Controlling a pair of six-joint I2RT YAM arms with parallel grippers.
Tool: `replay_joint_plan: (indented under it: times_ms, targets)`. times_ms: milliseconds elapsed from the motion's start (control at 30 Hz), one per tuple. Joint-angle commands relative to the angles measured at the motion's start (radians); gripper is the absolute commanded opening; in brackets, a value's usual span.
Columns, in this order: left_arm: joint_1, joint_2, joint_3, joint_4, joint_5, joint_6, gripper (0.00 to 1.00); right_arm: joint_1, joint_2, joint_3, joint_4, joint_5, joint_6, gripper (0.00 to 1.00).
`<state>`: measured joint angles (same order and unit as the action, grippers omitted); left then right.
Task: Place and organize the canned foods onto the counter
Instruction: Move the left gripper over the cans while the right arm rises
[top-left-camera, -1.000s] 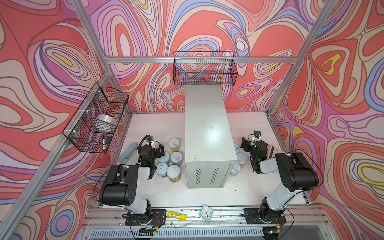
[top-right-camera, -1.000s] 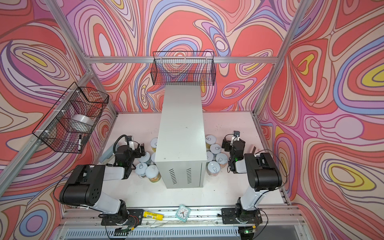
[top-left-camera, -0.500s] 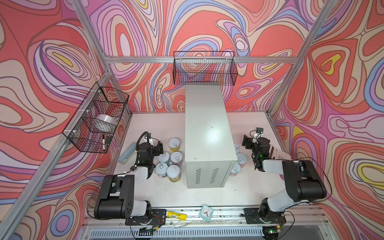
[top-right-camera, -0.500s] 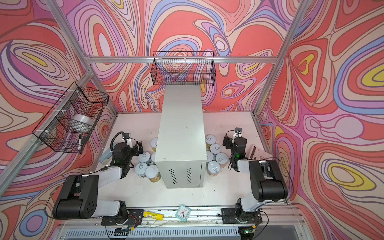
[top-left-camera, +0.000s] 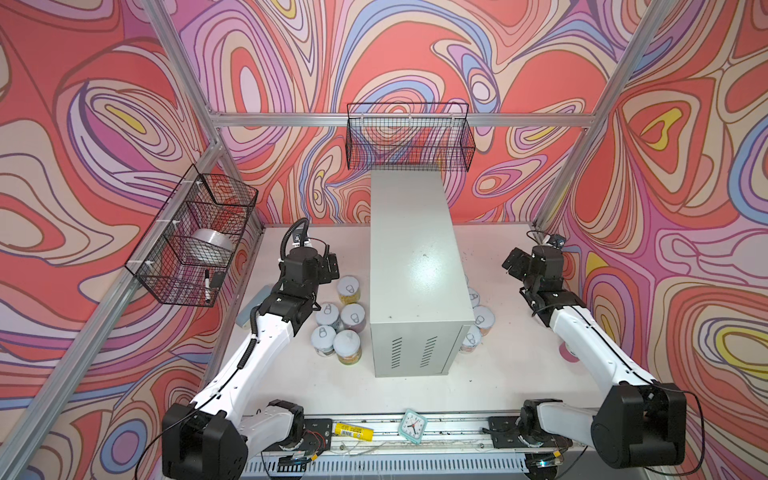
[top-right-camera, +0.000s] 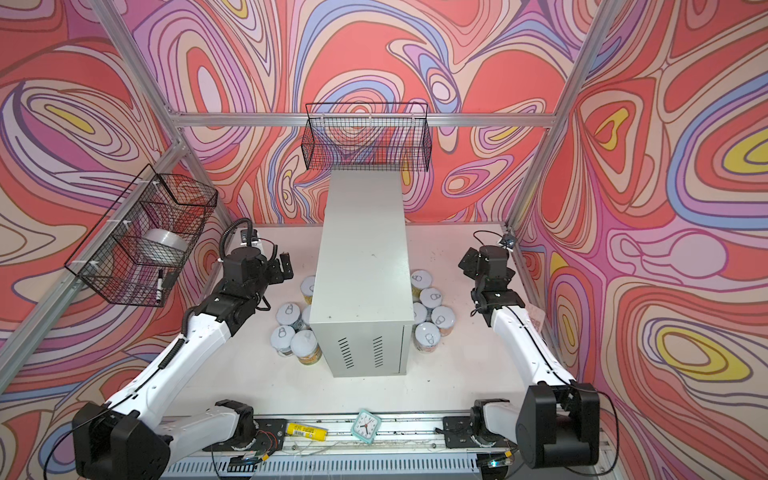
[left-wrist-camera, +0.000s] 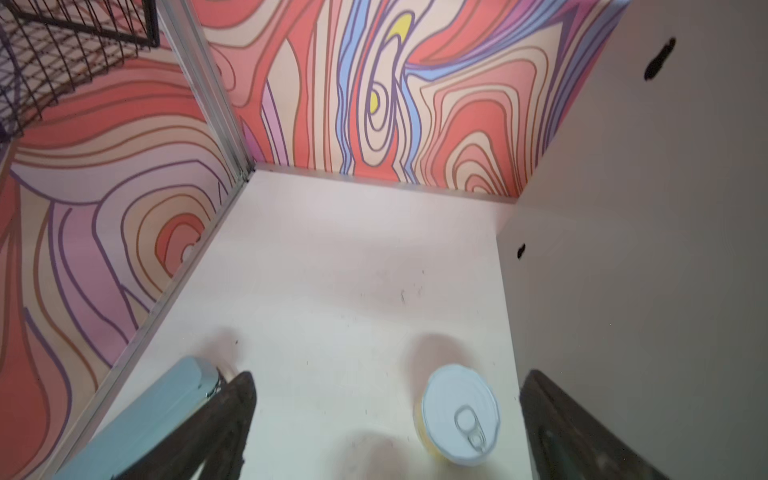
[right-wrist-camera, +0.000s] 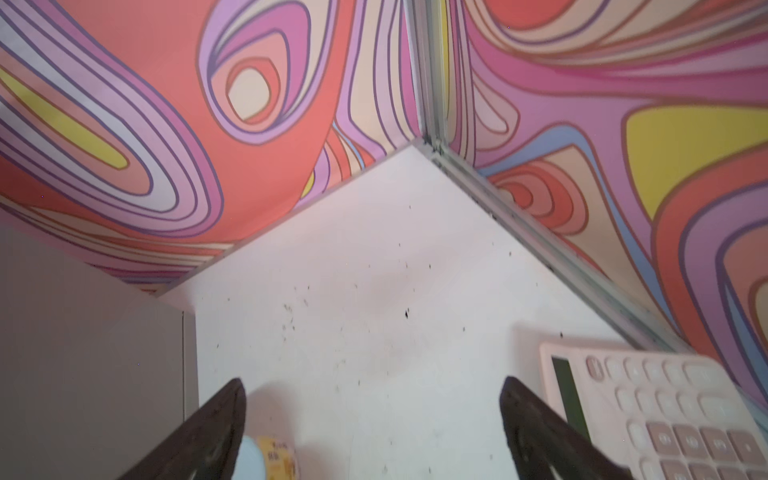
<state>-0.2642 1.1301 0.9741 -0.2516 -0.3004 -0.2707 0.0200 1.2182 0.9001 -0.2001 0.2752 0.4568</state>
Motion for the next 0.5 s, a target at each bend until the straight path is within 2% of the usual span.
replay_joint_plan:
  times_ms: [0, 100, 167, 367, 467]
  targets:
    - [-0.05, -0.056, 0.04, -0.33, 0.009, -0.101, 1.0, 0.018, -0.033, 0.03, -0.243, -0.077, 0.054, 0.98]
    - [-0.15, -0.096, 0.049, -0.46, -0.084, -0.153, 1.0, 0.026, -0.054, 0.04, -0.33, -0.133, 0.049, 0.98]
    - [-0.192, -0.123, 0.029, -0.506, -0.106, -0.187, 1.0, 0.033, -0.072, 0.033, -0.36, -0.165, 0.047, 0.98]
    - [-0.226, -0.223, -0.052, -0.589, -0.054, -0.259, 1.0, 0.05, -0.128, -0.018, -0.402, -0.169, 0.038, 0.98]
    - [-0.228, -0.275, -0.071, -0.639, 0.046, -0.285, 1.0, 0.05, -0.131, -0.032, -0.412, -0.179, 0.027, 0.98]
